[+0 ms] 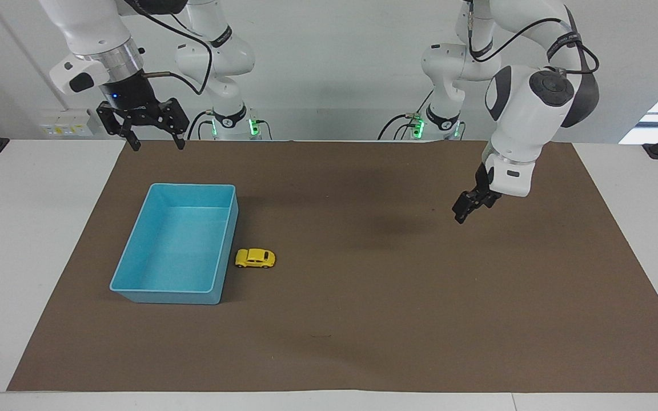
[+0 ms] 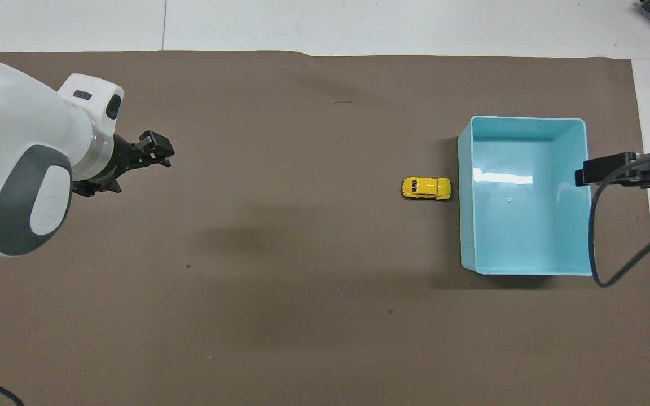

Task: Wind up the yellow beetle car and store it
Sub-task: 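Retract the left gripper while the right gripper moves toward the box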

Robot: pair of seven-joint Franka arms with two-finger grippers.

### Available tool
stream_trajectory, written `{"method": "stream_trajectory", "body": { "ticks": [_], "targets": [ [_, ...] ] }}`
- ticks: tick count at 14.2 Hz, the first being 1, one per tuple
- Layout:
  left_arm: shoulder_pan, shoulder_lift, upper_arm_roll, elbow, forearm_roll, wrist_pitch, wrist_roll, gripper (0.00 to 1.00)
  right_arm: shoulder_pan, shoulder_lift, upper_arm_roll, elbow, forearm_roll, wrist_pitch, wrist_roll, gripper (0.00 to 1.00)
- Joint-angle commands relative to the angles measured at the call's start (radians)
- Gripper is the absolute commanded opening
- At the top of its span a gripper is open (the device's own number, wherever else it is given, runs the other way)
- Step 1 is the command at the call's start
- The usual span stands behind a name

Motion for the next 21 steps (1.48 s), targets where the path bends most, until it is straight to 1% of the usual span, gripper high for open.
{"method": "stream_trajectory", "body": {
  "ticks": [1,4,6,8,12,15,17,18,21],
  "targets": [
    [0.048,-0.041,-0.008,-0.027,0.006,-0.042,0.206,1.00,0.000,-0.011,0.004,-0.011,0.023,0.001,-0.072,1.00],
    [0.078,-0.057,-0.007,-0.026,0.006,-0.059,0.372,1.00,0.000,-0.013,0.015,-0.013,0.021,-0.001,-0.190,1.00],
    [0.107,-0.086,-0.007,-0.024,0.006,-0.095,0.481,1.00,0.000,-0.015,0.033,-0.013,0.018,-0.002,-0.286,1.00],
    [0.132,-0.116,-0.007,-0.012,0.006,-0.143,0.544,1.00,0.001,-0.016,0.051,-0.016,0.011,-0.005,-0.421,1.00],
    [0.138,-0.198,-0.004,0.015,0.007,-0.230,0.572,1.00,0.000,-0.021,0.055,-0.019,0.008,-0.024,-0.613,1.00],
    [0.140,-0.206,-0.002,0.087,0.006,-0.347,0.626,1.00,0.000,-0.015,0.059,-0.019,0.006,-0.016,-0.785,1.00],
    [0.138,-0.206,0.001,0.091,0.004,-0.352,0.612,1.00,0.003,-0.007,0.062,-0.024,0.006,-0.011,-0.874,1.00],
    [0.135,-0.206,-0.005,0.094,0.004,-0.350,0.610,1.00,0.021,0.004,0.062,-0.025,0.006,-0.008,-0.918,1.00],
    [0.126,-0.206,-0.010,0.094,0.004,-0.350,0.610,1.00,0.050,0.019,0.062,-0.039,0.005,0.010,-0.994,1.00]
  ]
}}
